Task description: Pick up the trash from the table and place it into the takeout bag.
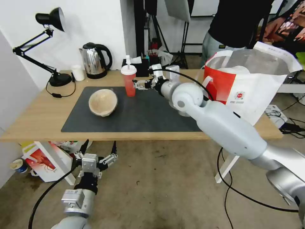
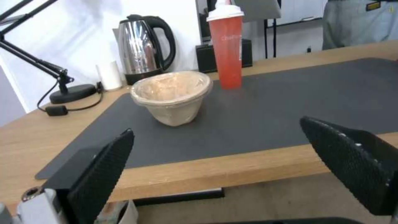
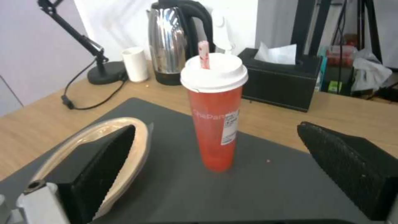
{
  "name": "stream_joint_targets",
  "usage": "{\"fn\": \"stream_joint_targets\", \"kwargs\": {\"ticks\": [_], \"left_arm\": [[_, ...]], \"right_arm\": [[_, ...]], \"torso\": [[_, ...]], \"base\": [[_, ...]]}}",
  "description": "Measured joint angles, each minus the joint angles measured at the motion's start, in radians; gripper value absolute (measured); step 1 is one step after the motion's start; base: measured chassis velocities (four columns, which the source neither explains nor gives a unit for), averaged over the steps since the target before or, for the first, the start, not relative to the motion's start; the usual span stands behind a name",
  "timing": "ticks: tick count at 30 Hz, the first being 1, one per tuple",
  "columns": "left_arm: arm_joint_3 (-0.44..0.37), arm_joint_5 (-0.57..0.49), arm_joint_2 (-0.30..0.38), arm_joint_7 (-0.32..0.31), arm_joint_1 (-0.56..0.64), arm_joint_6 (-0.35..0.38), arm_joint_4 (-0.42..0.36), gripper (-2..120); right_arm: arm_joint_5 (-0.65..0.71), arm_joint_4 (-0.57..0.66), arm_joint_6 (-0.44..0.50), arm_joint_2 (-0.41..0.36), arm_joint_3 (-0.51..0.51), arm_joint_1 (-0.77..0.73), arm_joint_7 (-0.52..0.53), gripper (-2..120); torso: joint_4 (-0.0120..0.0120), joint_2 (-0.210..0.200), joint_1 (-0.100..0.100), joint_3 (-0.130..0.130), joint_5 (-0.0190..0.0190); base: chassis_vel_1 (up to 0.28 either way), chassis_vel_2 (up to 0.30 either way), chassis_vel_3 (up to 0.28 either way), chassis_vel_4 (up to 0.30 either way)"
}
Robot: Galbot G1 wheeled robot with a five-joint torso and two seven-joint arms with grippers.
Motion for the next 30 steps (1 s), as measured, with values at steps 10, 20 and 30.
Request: {"fn": "stream_joint_targets", "kwargs": {"ticks": [10,20,30], "left_arm": [[0.000,0.000,0.000,0.000,0.000,0.000,0.000,100],[0.000,0.000,0.000,0.000,0.000,0.000,0.000,100],[0.000,0.000,0.000,0.000,0.000,0.000,0.000,100]], "right_arm": [[-0.033,-0.146,0.001,0.070,-0.004,0.041,-0.042,100],[-0.069,-0.295,0.024,0.161,0.000,0.062,-0.105,100],[-0.114,-0.389,0.037,0.225,0.000,0.081,-0.137,100]], "torso": [[0.0000,0.000,0.000,0.000,0.0000],[-0.0001,0.000,0.000,0.000,0.0000],[0.0000,0.000,0.000,0.000,0.0000]], "base": [[0.000,0.000,0.000,0.000],[0.000,0.000,0.000,0.000],[0.000,0.000,0.000,0.000]]}}
